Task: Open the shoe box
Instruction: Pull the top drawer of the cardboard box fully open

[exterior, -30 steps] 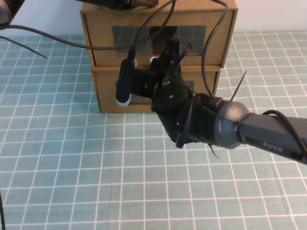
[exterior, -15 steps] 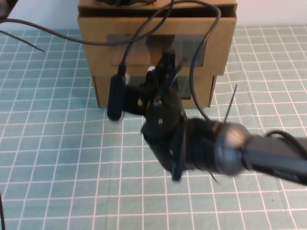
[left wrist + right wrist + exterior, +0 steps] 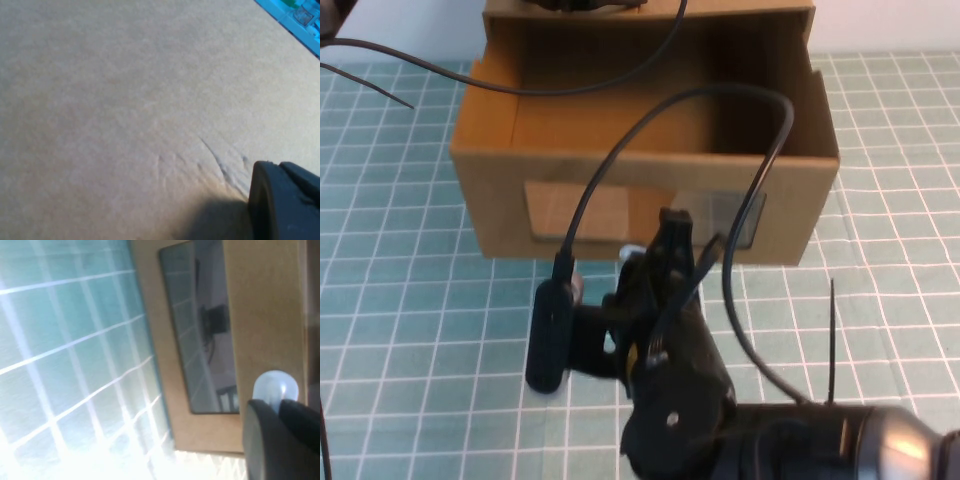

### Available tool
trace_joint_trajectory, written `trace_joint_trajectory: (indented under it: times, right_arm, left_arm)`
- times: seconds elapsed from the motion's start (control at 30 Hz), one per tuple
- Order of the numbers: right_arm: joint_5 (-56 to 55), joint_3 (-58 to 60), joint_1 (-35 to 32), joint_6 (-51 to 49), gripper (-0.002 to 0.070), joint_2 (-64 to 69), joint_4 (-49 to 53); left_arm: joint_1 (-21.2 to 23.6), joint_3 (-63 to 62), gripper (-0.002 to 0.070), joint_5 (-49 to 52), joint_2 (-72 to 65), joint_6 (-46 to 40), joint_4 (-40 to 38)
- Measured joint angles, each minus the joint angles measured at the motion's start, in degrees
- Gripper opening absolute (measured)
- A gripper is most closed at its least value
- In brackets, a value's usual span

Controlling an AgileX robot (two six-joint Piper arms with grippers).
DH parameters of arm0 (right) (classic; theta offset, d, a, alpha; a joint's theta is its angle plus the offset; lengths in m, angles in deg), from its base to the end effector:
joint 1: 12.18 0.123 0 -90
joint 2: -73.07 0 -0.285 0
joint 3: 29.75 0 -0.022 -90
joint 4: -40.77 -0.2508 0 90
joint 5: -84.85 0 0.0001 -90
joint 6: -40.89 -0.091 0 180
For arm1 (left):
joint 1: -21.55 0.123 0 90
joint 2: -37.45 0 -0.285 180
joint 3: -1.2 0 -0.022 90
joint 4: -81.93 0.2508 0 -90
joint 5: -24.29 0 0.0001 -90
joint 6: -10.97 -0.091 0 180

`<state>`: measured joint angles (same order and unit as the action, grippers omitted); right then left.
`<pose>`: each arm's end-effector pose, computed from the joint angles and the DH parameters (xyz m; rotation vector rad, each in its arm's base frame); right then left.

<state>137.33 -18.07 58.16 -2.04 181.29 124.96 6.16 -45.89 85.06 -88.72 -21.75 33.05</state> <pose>0.1894 0.3166 0.2538 -1.3024 1.5312 -0.6441 0.4312 -0.1808 0.3793 0.7399 2.0717 -0.9150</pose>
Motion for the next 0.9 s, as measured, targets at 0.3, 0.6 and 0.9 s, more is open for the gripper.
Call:
trace_joint_trajectory:
  times: [0.3, 0.6, 0.9]
  right_arm:
    - [0.9, 0.5, 0.7, -0.1, 0.0012, -0.3, -2.4]
    - [-2.9, 0.5, 0.7, -0.3, 0.0152, -6.3, -13.3]
    - [-12.2, 0.5, 0.7, -0.3, 0.0355, -12.9, -19.7]
  left_arm:
    - [0.0, 0.0, -0.0005, 0.0, 0.0, 0.3, -0.1]
    - [0.0, 0.0, -0.0005, -0.6, 0.5, 0.4, -0.2]
    - [0.0, 0.7, -0.0005, -0.6, 6.2, 0.4, 2.3]
